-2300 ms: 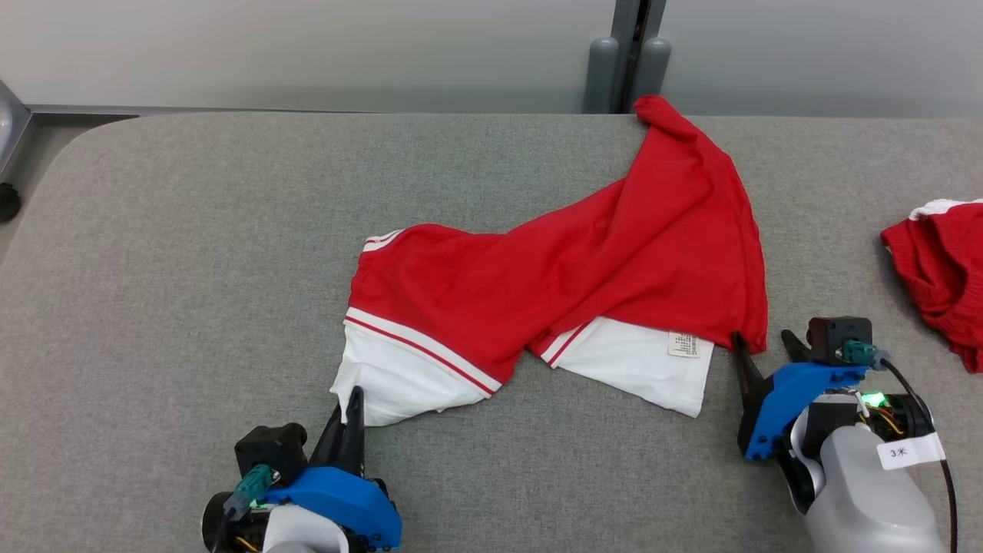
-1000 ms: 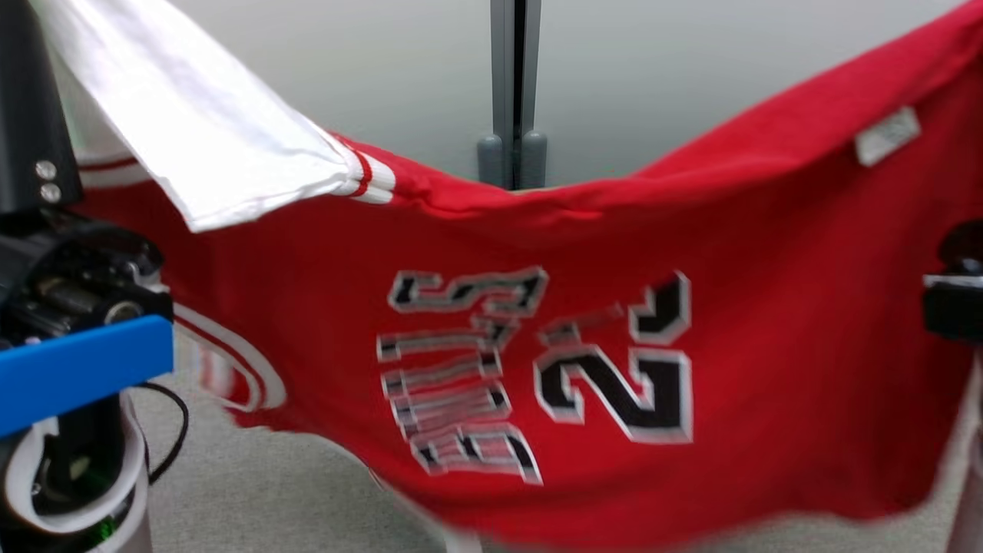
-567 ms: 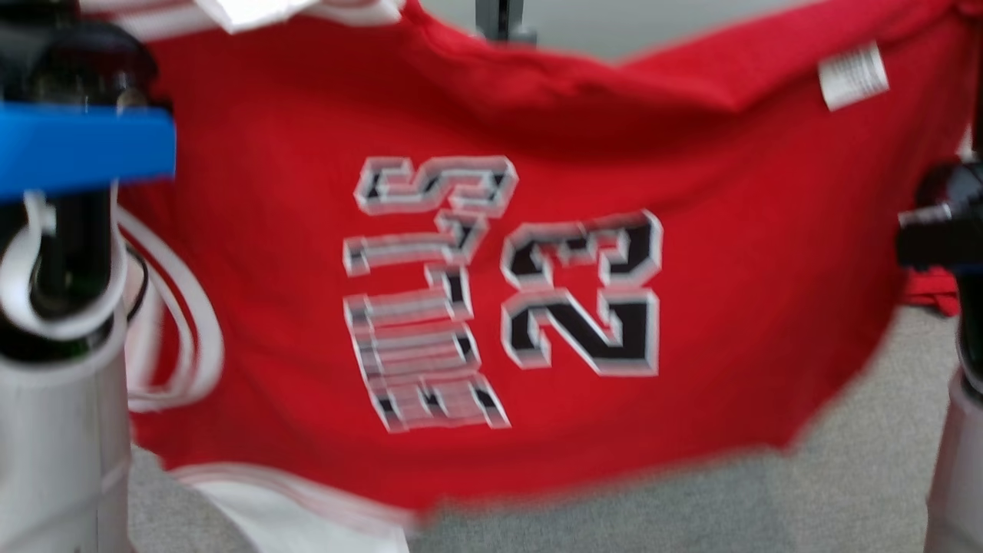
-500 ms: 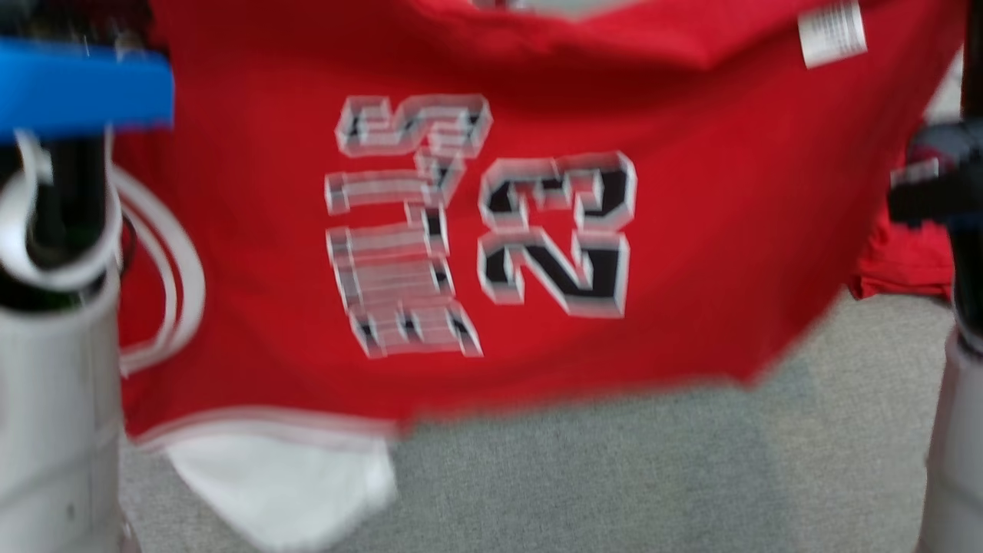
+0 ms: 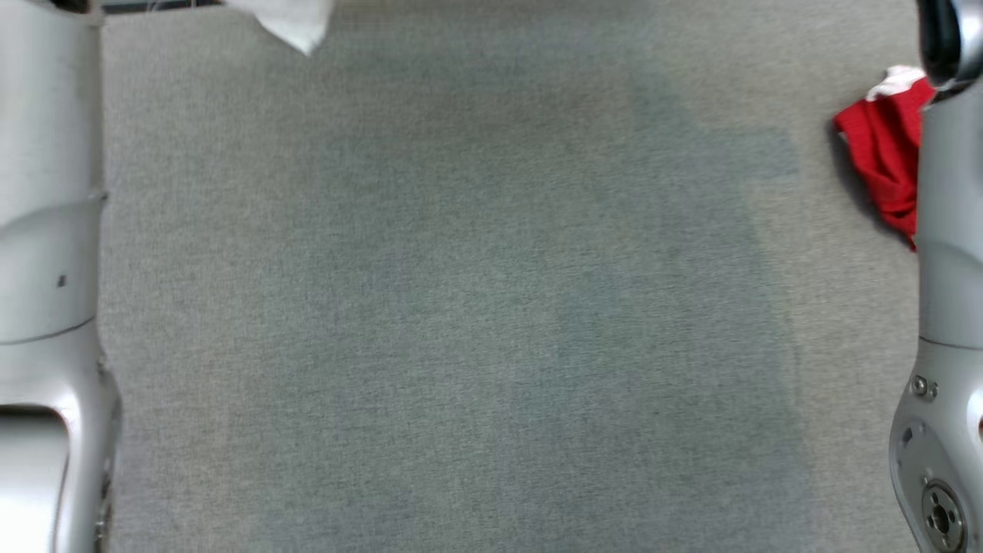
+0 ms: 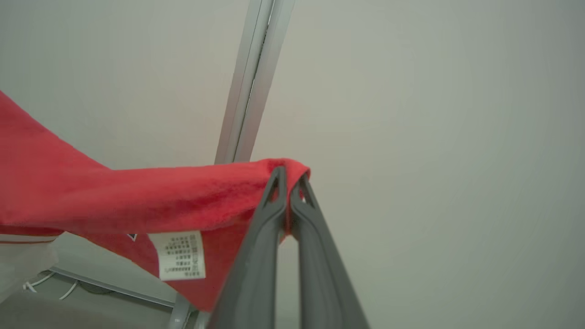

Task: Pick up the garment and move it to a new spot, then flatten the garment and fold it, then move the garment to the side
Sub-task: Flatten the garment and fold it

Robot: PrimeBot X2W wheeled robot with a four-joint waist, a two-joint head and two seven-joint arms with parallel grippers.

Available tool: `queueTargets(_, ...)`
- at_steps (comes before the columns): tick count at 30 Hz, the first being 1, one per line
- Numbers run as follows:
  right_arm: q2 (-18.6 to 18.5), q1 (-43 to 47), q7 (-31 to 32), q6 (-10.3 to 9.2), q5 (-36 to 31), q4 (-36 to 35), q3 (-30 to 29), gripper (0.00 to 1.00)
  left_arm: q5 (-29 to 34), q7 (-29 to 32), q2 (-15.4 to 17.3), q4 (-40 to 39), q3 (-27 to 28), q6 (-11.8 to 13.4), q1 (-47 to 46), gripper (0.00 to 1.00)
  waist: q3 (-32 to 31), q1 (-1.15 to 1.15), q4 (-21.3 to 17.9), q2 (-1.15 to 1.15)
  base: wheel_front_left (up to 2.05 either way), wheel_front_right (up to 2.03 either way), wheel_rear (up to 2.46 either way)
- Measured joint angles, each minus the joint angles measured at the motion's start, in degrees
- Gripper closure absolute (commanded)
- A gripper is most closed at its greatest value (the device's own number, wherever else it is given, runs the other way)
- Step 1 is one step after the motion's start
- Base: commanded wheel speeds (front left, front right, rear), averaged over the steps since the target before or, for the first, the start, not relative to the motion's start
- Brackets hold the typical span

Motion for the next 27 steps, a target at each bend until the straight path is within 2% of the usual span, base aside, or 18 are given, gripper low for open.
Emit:
queueTargets(6,1.37,-1.37,-6.86,0.00,-5.26,11.93,-2.59,1.00,-0.76,-4.24,-3.20,8.72,-1.62,-0.94,0.25,1.00,3.88,0.00,1.93,0.00,0.00,0.00,0.00)
queueTargets(13,2.71,2.54,-15.24,0.01,-6.02,23.54,-4.16,1.00,-4.20,-6.32,-4.09,12.20,-2.48,-2.24,10.54,1.00,7.14,0.00,3.81,0.00,0.00,0.00,0.00)
queueTargets(20,2.78,6.62,-18.96,0.01,0.94,26.53,-2.86,1.00,-7.01,-6.49,-2.90,2.98,-0.75,-2.46,23.72,1.00,6.11,-0.01,3.79,0.00,0.00,0.00,0.00)
queueTargets(27,2.75,15.60,-19.25,0.00,10.16,20.19,-0.02,1.00,-9.94,-6.49,-2.58,-7.86,2.25,-2.52,38.83,1.00,1.92,-0.02,3.77,0.00,0.00,0.00,0.00)
